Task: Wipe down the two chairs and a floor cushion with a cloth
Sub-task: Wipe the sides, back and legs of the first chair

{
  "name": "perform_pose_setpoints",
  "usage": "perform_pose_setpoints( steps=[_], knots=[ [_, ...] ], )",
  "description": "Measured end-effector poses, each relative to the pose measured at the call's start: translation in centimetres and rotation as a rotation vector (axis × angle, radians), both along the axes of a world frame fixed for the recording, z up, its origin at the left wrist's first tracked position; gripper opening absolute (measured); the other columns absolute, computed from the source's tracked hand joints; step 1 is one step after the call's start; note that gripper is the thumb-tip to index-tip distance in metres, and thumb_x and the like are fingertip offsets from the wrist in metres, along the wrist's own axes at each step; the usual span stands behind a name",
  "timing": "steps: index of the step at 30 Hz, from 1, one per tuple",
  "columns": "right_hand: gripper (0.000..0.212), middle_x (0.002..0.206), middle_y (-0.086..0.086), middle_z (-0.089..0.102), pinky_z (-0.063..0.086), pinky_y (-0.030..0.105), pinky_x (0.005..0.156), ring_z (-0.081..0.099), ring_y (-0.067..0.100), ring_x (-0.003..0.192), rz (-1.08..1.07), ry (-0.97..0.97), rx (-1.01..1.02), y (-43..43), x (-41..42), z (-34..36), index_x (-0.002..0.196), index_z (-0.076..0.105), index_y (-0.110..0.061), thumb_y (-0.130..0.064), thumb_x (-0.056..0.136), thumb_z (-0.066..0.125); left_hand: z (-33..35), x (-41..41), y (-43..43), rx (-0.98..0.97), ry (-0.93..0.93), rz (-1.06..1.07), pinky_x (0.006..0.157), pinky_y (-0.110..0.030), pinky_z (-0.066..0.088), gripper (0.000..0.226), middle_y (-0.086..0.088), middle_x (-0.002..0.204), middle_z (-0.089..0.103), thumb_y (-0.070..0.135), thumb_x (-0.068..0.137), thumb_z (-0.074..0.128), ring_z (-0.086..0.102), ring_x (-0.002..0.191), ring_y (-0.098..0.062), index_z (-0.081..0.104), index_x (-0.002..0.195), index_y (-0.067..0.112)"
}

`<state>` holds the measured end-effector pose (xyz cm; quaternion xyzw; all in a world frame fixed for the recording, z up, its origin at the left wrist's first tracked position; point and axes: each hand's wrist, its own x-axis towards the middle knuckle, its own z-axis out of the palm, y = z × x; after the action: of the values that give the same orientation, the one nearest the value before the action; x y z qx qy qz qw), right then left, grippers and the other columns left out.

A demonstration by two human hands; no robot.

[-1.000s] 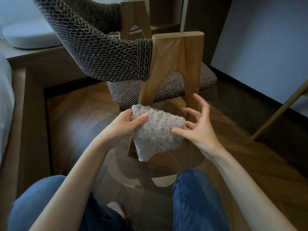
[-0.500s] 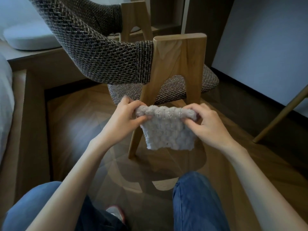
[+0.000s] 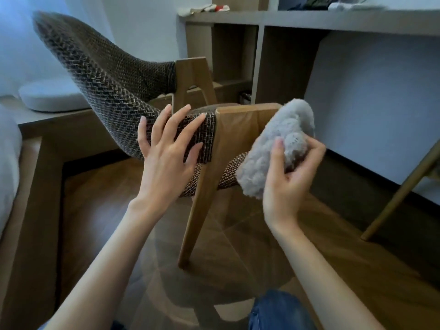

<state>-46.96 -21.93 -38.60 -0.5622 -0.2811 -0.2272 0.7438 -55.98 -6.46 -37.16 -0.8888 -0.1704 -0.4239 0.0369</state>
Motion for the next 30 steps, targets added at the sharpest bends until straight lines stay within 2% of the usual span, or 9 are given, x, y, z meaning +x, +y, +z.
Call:
perform_pose_setpoints(
  steps=[3, 5, 7, 11, 17, 20, 22, 26, 30],
  knots=[
    [0.026, 0.124, -0.003, 0.051, 0.04, 0.036, 0.102, 0.047, 0.014, 0.118, 0.021, -0.096, -0.273, 2.8, 0.9, 0.6, 0.111, 0.062, -0.019, -0.033, 0.098, 0.045, -0.3, -0.3, 0.8, 0.007, 0.018, 0.02, 0.116, -0.055, -0.001, 0.052, -0.002, 0.151, 0.036, 0.026, 0.095, 0.056, 0.019, 0.145, -0.023, 0.04, 0.144, 0.029],
    [0.032, 0.134, 0.001, 0.049, 0.033, 0.045, 0.103, 0.039, 0.021, 0.123, -0.209, -0.227, -0.467, 3.5, 2.5, 0.3, 0.11, 0.068, -0.025, -0.04, 0.097, 0.044, -0.6, -0.7, 1.3, 0.021, 0.008, 0.019, 0.116, -0.055, -0.002, 0.053, -0.002, 0.152, 0.035, 0.025, 0.095, 0.056, 0.017, 0.146, -0.023, 0.04, 0.145, 0.029],
    [0.038, 0.148, 0.005, 0.038, 0.029, 0.049, 0.105, 0.03, 0.03, 0.13, -0.405, -0.317, -0.602, 3.8, 4.3, 0.7, 0.122, 0.061, -0.034, -0.053, 0.09, 0.052, -0.8, -1.0, 1.6, 0.036, -0.003, 0.01, 0.116, -0.055, -0.002, 0.053, -0.003, 0.152, 0.034, 0.023, 0.095, 0.057, 0.017, 0.145, -0.024, 0.04, 0.145, 0.029],
    [0.057, 0.153, 0.009, 0.03, 0.029, 0.058, 0.105, 0.024, 0.039, 0.134, -0.425, -0.338, -0.691, 5.2, 6.8, 0.6, 0.138, 0.046, -0.039, -0.063, 0.087, 0.05, -0.9, -1.1, 2.1, 0.051, -0.003, -0.019, 0.116, -0.055, 0.001, 0.056, -0.004, 0.152, 0.033, 0.02, 0.094, 0.059, 0.015, 0.145, -0.025, 0.038, 0.145, 0.028],
    [0.038, 0.136, 0.0, 0.028, 0.037, 0.032, 0.094, 0.03, 0.026, 0.113, -0.559, -0.426, -0.527, 6.2, 6.5, -1.3, 0.132, 0.053, -0.035, -0.043, 0.096, 0.052, -1.4, -0.6, 2.3, 0.039, -0.033, -0.032, 0.116, -0.056, 0.0, 0.058, -0.004, 0.152, 0.033, 0.018, 0.093, 0.059, 0.013, 0.146, -0.025, 0.037, 0.146, 0.028],
    [0.032, 0.127, 0.004, 0.031, 0.031, 0.022, 0.097, 0.037, 0.03, 0.113, -0.424, -0.478, -0.486, 6.9, 5.0, -3.6, 0.124, 0.049, -0.032, -0.03, 0.093, 0.057, -1.6, -0.5, 2.4, 0.046, -0.024, -0.037, 0.116, -0.057, 0.0, 0.061, -0.004, 0.155, 0.026, 0.017, 0.093, 0.058, 0.008, 0.147, -0.025, 0.033, 0.148, 0.027],
    [0.03, 0.121, 0.008, 0.034, 0.043, 0.027, 0.09, 0.046, 0.029, 0.108, -0.26, -0.467, -0.518, 6.9, 3.3, -6.5, 0.119, 0.048, -0.026, -0.026, 0.09, 0.059, -1.8, -0.6, 2.5, 0.047, -0.007, -0.05, 0.116, -0.058, -0.001, 0.063, -0.005, 0.158, 0.021, 0.016, 0.093, 0.056, 0.004, 0.147, -0.027, 0.03, 0.149, 0.027],
    [0.039, 0.117, 0.018, 0.039, 0.048, 0.025, 0.088, 0.037, 0.009, 0.109, -0.004, -0.294, -0.572, 6.4, 1.2, -9.9, 0.113, 0.045, -0.028, -0.013, 0.086, 0.069, -2.2, -1.1, 2.9, 0.094, 0.034, -0.058, 0.116, -0.06, 0.002, 0.066, -0.009, 0.159, 0.017, 0.013, 0.092, 0.058, 0.003, 0.147, -0.031, 0.028, 0.15, 0.025],
    [0.03, 0.116, 0.006, 0.032, 0.036, 0.009, 0.092, 0.039, 0.014, 0.109, -0.192, -0.322, -0.359, 7.3, 2.3, -7.0, 0.115, 0.051, -0.024, -0.02, 0.087, 0.061, -2.3, -1.3, 3.6, 0.129, 0.06, -0.064, 0.117, -0.059, 0.001, 0.067, -0.008, 0.16, 0.014, 0.015, 0.093, 0.057, 0.002, 0.147, -0.032, 0.025, 0.151, 0.026]
  ],
)
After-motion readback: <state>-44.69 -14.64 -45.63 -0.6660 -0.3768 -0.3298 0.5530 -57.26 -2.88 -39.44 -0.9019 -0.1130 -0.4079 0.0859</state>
